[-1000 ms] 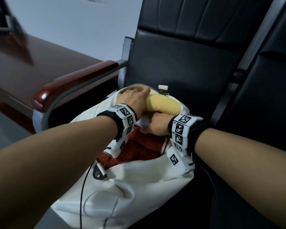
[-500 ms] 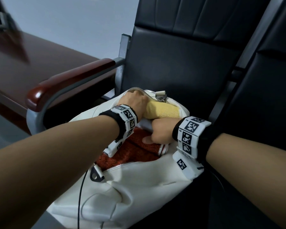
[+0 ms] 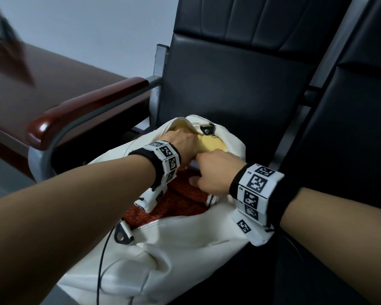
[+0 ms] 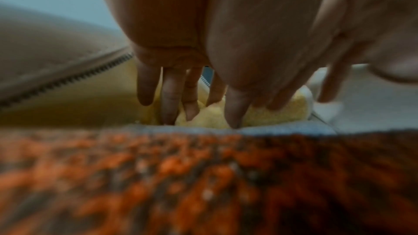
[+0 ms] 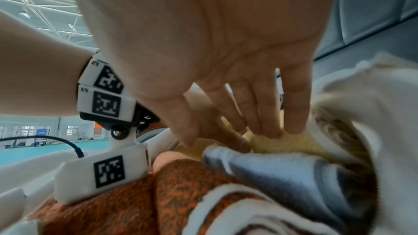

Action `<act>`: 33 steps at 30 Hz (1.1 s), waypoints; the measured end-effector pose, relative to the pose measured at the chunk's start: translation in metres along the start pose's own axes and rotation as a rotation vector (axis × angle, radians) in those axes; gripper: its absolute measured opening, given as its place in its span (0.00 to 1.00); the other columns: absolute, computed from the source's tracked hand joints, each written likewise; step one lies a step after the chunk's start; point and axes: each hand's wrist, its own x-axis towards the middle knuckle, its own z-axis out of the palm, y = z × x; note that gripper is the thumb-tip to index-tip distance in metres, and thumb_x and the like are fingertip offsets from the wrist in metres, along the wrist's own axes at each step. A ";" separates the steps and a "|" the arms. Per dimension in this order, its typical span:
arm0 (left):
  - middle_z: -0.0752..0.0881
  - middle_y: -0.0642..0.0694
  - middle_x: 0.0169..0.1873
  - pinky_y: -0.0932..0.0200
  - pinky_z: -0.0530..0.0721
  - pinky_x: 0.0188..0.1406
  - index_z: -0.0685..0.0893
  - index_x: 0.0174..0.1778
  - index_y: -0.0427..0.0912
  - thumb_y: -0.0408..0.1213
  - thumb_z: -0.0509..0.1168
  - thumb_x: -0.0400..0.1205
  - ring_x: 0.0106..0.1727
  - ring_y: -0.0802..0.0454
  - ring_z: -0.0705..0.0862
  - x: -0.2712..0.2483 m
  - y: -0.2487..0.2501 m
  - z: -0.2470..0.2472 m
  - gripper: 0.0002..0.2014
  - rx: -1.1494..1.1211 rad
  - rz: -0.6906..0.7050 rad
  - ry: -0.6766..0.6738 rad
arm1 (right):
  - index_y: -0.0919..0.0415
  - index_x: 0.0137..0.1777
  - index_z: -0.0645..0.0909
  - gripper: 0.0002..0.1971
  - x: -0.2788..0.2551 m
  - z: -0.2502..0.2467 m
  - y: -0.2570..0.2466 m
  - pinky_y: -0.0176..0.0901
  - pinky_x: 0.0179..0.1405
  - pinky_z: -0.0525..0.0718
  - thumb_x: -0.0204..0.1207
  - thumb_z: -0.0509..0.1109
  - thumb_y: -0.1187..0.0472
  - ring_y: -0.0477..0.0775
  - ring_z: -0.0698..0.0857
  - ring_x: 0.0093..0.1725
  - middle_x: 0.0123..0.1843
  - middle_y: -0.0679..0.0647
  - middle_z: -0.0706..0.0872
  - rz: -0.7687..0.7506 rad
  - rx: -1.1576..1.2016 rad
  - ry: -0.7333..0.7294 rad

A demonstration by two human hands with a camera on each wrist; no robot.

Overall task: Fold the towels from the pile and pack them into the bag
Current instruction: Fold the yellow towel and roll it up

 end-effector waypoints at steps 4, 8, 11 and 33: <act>0.87 0.42 0.60 0.50 0.85 0.58 0.84 0.60 0.45 0.38 0.66 0.83 0.62 0.42 0.87 0.003 -0.001 0.002 0.11 0.014 -0.020 -0.023 | 0.54 0.69 0.78 0.23 0.011 0.005 0.005 0.54 0.60 0.77 0.81 0.66 0.42 0.59 0.75 0.71 0.68 0.55 0.78 -0.027 -0.051 0.047; 0.86 0.43 0.59 0.42 0.88 0.58 0.80 0.62 0.51 0.48 0.71 0.79 0.60 0.40 0.87 0.003 -0.002 0.006 0.17 -0.017 -0.049 -0.105 | 0.45 0.85 0.61 0.32 0.030 0.017 0.015 0.65 0.82 0.62 0.84 0.58 0.35 0.64 0.50 0.87 0.89 0.59 0.53 0.019 -0.084 -0.191; 0.86 0.43 0.63 0.42 0.86 0.61 0.74 0.70 0.54 0.53 0.72 0.77 0.62 0.38 0.86 0.002 -0.004 0.014 0.26 -0.017 -0.056 -0.140 | 0.50 0.90 0.49 0.39 0.036 0.024 0.016 0.70 0.86 0.48 0.84 0.52 0.33 0.62 0.39 0.89 0.91 0.55 0.39 0.098 -0.034 -0.213; 0.85 0.42 0.67 0.44 0.84 0.66 0.79 0.71 0.51 0.59 0.68 0.73 0.66 0.38 0.85 0.003 0.010 0.000 0.31 -0.005 -0.120 -0.228 | 0.63 0.72 0.78 0.19 0.020 -0.001 0.018 0.43 0.57 0.72 0.89 0.59 0.53 0.60 0.79 0.69 0.72 0.60 0.81 0.087 0.070 -0.103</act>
